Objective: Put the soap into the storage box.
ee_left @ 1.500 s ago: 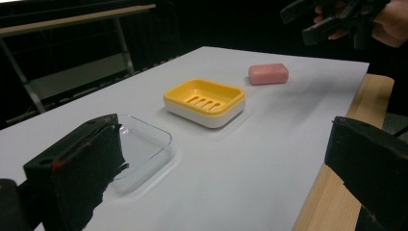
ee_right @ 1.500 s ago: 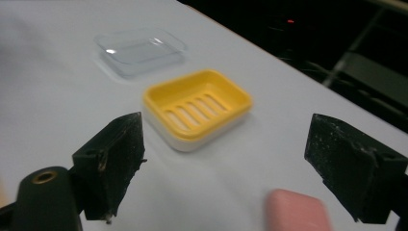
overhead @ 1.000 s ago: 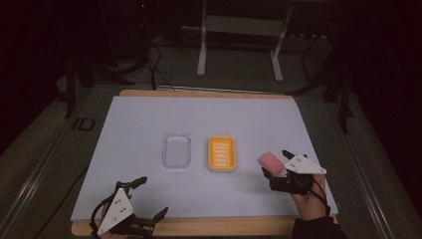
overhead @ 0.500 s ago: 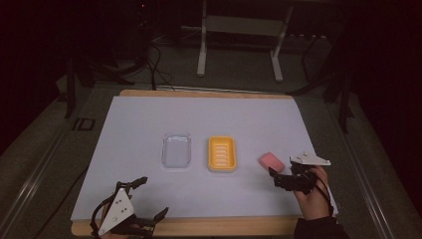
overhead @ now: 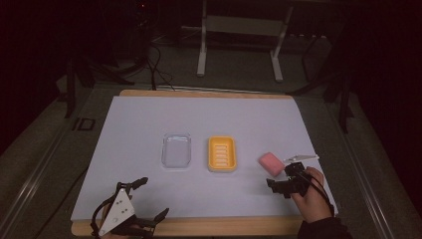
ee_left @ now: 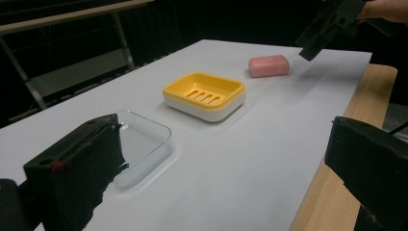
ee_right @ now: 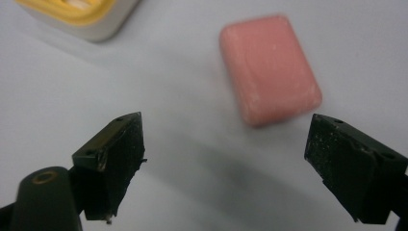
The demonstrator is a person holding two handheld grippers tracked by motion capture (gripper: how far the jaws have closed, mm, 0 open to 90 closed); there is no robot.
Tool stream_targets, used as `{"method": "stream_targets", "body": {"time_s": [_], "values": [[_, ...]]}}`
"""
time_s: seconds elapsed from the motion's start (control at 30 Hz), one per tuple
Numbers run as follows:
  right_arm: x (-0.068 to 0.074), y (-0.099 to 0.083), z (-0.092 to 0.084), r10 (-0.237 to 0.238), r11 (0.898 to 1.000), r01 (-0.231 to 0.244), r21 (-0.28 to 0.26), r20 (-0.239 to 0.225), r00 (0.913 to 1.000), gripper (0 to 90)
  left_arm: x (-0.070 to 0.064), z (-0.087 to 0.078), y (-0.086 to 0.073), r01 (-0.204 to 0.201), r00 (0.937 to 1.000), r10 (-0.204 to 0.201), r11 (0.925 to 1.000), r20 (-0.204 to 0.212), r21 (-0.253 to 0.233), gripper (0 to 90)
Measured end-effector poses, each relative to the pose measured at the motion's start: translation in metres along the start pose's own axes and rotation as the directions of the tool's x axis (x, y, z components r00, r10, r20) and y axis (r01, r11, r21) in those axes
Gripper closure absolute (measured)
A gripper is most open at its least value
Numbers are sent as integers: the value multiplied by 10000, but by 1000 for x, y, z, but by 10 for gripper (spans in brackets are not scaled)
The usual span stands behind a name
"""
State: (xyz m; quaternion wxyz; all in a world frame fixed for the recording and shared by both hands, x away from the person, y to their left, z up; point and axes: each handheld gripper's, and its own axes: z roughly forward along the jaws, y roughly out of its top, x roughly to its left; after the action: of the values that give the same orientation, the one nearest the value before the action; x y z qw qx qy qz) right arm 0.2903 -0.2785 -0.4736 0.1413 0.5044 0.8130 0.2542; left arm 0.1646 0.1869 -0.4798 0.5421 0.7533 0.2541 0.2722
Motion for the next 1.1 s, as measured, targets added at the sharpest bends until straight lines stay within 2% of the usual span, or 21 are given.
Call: {"method": "stream_targets", "body": {"time_s": [0.27,0.43,0.47,0.53,0.57,0.6,0.63,0.73,0.9,0.93,0.97,1.0,1.1], "values": [[0,2,0,219,9967,-206,787,-154,9996,132,-1,0,0,-29,10000,29,10000,8,18,5],[-4,5,-2,4,9887,73,1494,-514,9987,127,-1,0,0,-29,10000,29,10000,-13,17,5],[-4,5,-2,4,9887,73,1494,-514,9987,127,-1,0,0,-29,10000,29,10000,-13,17,5],[-6,6,-3,-348,9785,519,1996,-882,9955,127,-1,0,0,-28,10000,28,10000,-14,16,5],[-6,6,-3,-348,9785,519,1996,-882,9955,127,-1,0,0,-28,10000,28,10000,-14,16,5],[-6,7,-3,-540,9691,766,2346,-1012,9934,127,-1,0,0,-32,10000,32,10000,-24,8,5],[-7,7,-3,-601,9656,865,2453,-1128,9918,127,-1,0,0,-32,10000,32,10000,-23,12,5],[-9,8,-4,-621,9603,939,2628,-1268,9900,127,-2,0,0,-48,10000,48,10000,-23,24,5],[-13,12,-5,-691,9412,1133,3183,-1469,9867,127,-2,0,0,-45,10000,45,10000,-28,30,5],[-13,12,-5,-691,9412,1133,3183,-1469,9867,127,-2,0,0,-45,10000,45,10000,-28,30,5],[-14,13,-4,-654,9370,1139,3304,-1543,9859,127,-2,0,0,-45,10000,45,10000,-28,30,5],[-15,14,-4,-710,9252,1261,3580,-1630,9841,127,-2,0,0,-52,10000,52,10000,-11,29,5],[-18,16,-2,-806,9037,1487,4016,-1815,9801,126,-2,0,0,-64,10000,64,10000,2,48,5]]}}
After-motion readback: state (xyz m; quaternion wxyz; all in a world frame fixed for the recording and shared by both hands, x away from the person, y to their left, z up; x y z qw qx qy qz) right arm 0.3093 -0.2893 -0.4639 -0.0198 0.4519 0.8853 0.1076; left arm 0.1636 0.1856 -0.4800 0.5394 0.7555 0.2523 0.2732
